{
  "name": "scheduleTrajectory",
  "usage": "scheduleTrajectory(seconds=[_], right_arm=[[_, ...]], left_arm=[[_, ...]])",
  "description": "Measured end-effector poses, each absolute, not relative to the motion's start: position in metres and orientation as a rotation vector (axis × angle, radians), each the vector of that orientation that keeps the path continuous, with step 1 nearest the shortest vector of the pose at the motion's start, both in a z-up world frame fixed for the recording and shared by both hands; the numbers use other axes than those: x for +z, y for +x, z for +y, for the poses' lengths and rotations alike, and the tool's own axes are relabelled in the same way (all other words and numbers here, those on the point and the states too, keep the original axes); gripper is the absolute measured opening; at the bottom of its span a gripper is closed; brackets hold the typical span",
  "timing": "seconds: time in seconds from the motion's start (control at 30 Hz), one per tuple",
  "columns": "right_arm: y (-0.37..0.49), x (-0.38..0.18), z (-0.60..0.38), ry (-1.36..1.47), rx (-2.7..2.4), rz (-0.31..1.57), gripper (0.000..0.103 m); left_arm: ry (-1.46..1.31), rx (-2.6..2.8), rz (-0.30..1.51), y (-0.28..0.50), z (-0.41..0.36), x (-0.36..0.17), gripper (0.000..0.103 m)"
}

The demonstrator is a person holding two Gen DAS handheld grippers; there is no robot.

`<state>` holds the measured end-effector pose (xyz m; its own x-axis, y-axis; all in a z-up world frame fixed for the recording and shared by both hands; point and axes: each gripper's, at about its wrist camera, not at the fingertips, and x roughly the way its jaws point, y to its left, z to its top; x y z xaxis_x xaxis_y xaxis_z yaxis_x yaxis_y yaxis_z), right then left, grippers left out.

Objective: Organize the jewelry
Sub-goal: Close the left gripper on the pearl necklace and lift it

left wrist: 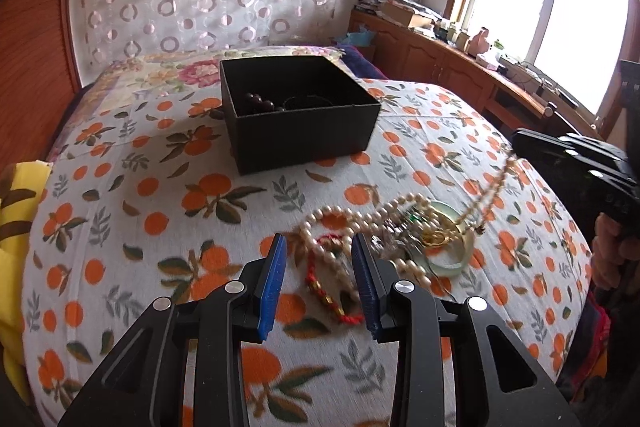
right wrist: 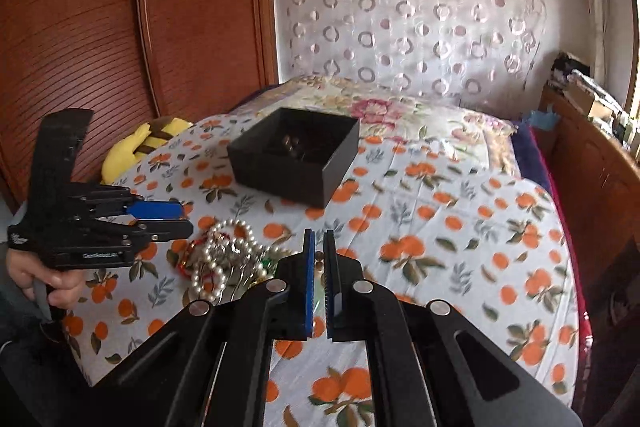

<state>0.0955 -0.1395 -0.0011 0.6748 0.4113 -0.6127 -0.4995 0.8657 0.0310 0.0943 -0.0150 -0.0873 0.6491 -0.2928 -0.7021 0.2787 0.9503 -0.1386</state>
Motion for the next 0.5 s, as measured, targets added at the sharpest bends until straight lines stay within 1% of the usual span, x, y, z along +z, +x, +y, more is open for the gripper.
scheduleTrajectory(seconds=[0.2, 0.27, 0.37, 0.5], right_arm=[[0.101, 0.009, -0.139, -0.152, 0.519, 0.63, 0.005], [0.101, 0.012, -0.137, -0.158, 0.523, 0.627, 0.005], [0.103, 0.014, -0.134, -0.168, 0.531, 0.621, 0.005], [0.104, 0.017, -0.131, -0.172, 0.539, 0.613, 0.005]], left_arm=[[0.036, -0.334, 0.845, 0.123, -0.023, -0.092, 0.029], [0.076, -0.355, 0.874, 0.131, -0.029, -0.097, 0.025], [0.128, -0.366, 0.917, 0.142, -0.036, -0.106, 0.024], [0.169, -0.371, 0.914, 0.148, -0.042, -0.108, 0.024]])
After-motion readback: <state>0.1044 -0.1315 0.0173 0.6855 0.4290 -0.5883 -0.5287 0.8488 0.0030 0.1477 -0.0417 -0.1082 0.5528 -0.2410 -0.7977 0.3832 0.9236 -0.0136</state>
